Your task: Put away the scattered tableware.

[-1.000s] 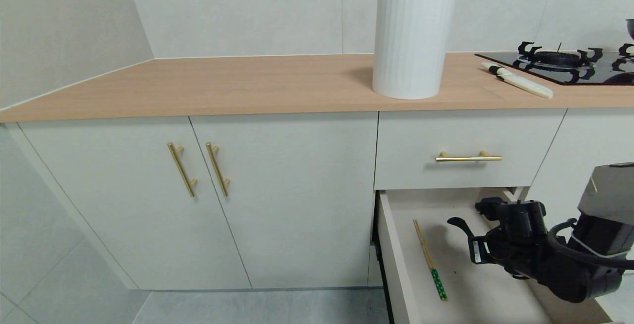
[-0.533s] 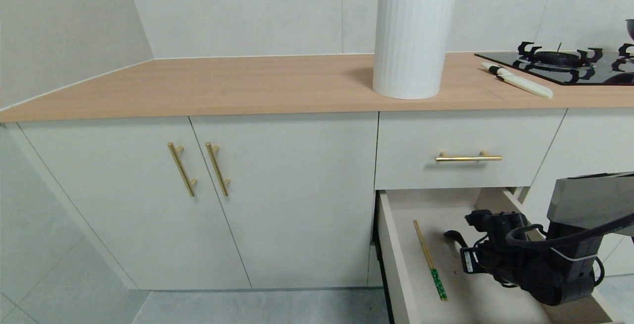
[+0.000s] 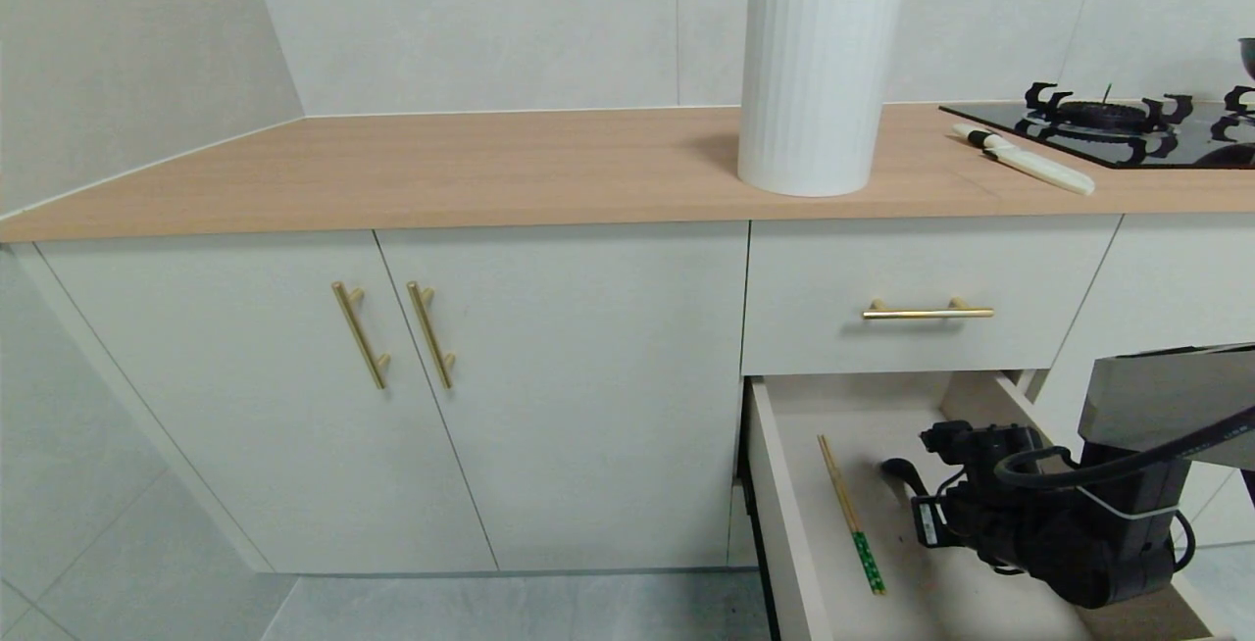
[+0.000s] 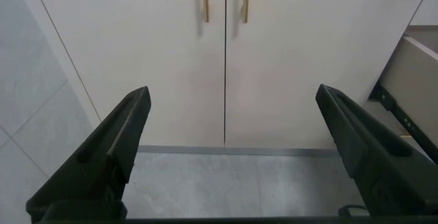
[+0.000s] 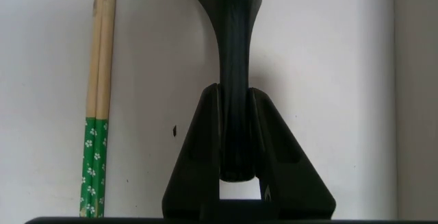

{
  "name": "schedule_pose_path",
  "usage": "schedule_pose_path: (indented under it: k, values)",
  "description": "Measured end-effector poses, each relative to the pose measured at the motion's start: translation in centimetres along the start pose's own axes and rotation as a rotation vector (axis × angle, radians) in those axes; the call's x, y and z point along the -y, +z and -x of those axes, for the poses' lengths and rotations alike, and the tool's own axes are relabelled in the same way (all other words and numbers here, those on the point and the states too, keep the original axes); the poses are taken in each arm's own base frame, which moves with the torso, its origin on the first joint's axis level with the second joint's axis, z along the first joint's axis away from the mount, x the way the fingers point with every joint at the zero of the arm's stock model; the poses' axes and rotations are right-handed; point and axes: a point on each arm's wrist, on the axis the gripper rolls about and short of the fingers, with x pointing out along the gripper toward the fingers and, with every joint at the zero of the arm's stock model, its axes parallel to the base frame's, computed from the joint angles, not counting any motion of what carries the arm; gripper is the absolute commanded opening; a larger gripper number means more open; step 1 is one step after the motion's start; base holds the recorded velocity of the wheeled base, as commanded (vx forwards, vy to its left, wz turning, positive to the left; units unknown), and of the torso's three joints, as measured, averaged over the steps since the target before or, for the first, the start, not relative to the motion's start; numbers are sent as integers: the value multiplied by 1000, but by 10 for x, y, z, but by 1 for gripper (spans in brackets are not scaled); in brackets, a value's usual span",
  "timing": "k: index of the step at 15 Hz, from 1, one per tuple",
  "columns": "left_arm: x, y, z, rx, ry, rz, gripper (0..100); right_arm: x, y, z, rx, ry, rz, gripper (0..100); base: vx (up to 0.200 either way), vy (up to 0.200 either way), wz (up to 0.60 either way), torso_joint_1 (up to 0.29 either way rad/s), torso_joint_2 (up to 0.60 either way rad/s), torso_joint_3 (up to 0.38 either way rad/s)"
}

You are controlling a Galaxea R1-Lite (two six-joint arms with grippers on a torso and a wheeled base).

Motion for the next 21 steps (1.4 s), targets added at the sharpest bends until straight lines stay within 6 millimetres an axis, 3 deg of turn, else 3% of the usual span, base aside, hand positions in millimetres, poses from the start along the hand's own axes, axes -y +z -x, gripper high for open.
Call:
schedule_pose_path:
  k: [1, 2, 10, 13, 16, 21]
  values:
    - [0, 0, 0, 0, -1, 0, 100, 0, 0, 0, -1, 0, 1, 0, 0, 0, 0, 0, 0, 0]
    - [0, 0, 0, 0, 0, -1, 100, 0, 0, 0, -2, -1, 0, 100, 0, 0, 0, 0, 0, 0]
    - [0, 0, 0, 0, 0, 0, 100, 8, 5, 9, 14, -16, -13, 100, 0, 0, 0, 0, 0, 0]
    - [0, 0, 0, 0, 0, 0, 100, 11, 16, 23, 50, -41, -7, 100, 0, 0, 0, 0, 0, 0]
    - [0, 0, 0, 0, 0, 0, 100, 13, 33, 50, 80, -46, -8, 100, 0, 0, 0, 0, 0, 0]
    - [0, 0, 0, 0, 0, 0, 100, 13, 52, 119, -46, 8, 25, 100, 0, 0, 0, 0, 0, 0]
